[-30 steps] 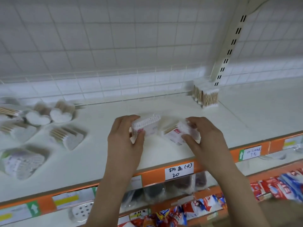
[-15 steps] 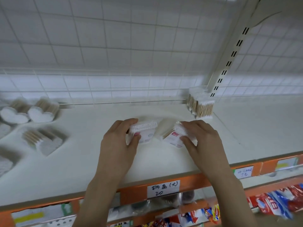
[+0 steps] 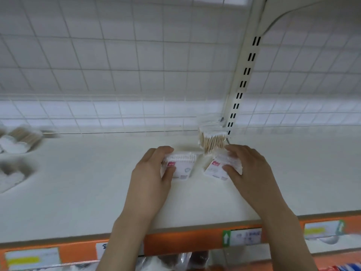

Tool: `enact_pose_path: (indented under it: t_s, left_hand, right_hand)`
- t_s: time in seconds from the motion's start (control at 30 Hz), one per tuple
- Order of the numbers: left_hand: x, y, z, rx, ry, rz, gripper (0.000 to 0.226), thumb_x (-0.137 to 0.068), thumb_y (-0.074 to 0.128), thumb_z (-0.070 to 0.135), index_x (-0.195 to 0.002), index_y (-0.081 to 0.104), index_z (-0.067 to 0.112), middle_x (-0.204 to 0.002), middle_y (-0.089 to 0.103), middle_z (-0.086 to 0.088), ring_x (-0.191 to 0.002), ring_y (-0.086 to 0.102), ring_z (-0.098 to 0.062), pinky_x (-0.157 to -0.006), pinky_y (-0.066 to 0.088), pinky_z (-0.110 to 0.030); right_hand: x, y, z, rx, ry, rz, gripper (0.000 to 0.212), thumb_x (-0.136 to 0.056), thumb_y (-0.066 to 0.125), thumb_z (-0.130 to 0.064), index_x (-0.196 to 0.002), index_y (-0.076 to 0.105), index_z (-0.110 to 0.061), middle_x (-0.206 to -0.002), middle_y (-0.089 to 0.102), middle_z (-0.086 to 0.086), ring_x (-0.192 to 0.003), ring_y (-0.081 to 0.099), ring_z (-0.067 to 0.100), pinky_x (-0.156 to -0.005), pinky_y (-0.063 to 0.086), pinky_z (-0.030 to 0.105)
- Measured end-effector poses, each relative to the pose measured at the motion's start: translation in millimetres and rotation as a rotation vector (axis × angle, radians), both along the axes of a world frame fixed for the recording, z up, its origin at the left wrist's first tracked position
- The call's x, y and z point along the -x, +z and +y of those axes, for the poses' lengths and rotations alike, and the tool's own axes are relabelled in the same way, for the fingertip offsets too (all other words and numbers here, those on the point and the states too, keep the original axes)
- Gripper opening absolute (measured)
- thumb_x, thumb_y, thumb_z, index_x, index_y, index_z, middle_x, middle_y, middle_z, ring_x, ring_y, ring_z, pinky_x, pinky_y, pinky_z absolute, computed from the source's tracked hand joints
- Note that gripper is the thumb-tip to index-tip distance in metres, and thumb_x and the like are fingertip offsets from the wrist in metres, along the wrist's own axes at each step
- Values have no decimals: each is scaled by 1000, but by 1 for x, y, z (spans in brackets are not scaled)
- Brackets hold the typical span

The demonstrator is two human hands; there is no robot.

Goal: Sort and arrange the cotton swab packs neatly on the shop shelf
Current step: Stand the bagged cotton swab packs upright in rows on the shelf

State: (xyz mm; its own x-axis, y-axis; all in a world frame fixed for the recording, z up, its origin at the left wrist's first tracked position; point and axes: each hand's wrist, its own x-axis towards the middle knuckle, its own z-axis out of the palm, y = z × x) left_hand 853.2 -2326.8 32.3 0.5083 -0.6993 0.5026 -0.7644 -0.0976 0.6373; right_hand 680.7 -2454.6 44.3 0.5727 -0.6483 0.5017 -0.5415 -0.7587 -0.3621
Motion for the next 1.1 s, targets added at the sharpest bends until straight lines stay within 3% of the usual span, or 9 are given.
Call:
enact_pose_path:
  t_s: [0.13, 0.2, 0.57, 0.77, 0.93, 1.1]
  left_hand:
    - [10, -2, -7, -3, 65, -15, 36, -79, 67, 5, -112, 59, 19, -100, 57, 10, -81, 58, -10, -74, 51, -24]
    - [12, -3, -7, -16, 102, -30, 36, -80, 67, 6, -112, 59, 20, -102, 57, 9, -80, 59, -12, -72, 53, -29]
    - [27, -13, 1, -45, 197, -19, 37, -79, 68, 5, -113, 62, 17, -100, 57, 7, -77, 59, -11, -71, 55, -34]
    - [37, -16, -17, -61, 145, -12, 43, -81, 66, 8, -121, 57, 20, -105, 55, 11, -81, 58, -6, -78, 53, -27]
    - [47, -17, -41, -84, 63, -23, 42, -83, 64, 10, -123, 57, 20, -108, 54, 12, -85, 57, -5, -81, 52, -25]
    - [53, -15, -70, -120, -8, -65, 39, -84, 62, 9, -122, 57, 14, -112, 52, 6, -92, 57, -10, -83, 51, -27]
  right_hand:
    - [-2, 4, -31, 34, 23, 47, 28, -79, 68, -8, -105, 62, -10, -100, 65, 2, -92, 57, 24, -77, 33, 27]
    - [-9, 6, -45, 49, 70, 87, 27, -79, 68, -8, -105, 63, -10, -100, 65, 2, -93, 57, 25, -78, 32, 27]
    - [-40, 6, -94, 31, 202, 297, 33, -84, 60, -12, -117, 62, -20, -110, 65, -1, -106, 47, 21, -91, 32, 30]
    - [-37, 0, -98, -38, 238, 231, 39, -85, 60, -11, -123, 58, -18, -122, 53, 1, -113, 44, 19, -97, 28, 26]
    - [-20, 3, -99, -44, 201, 168, 56, -87, 60, -17, -139, 40, -20, -138, 41, -1, -126, 34, 19, -105, 26, 30]
    - [7, 3, -101, -59, 136, 152, 43, -90, 54, -13, -132, 48, -19, -130, 49, -2, -122, 39, 18, -102, 30, 30]
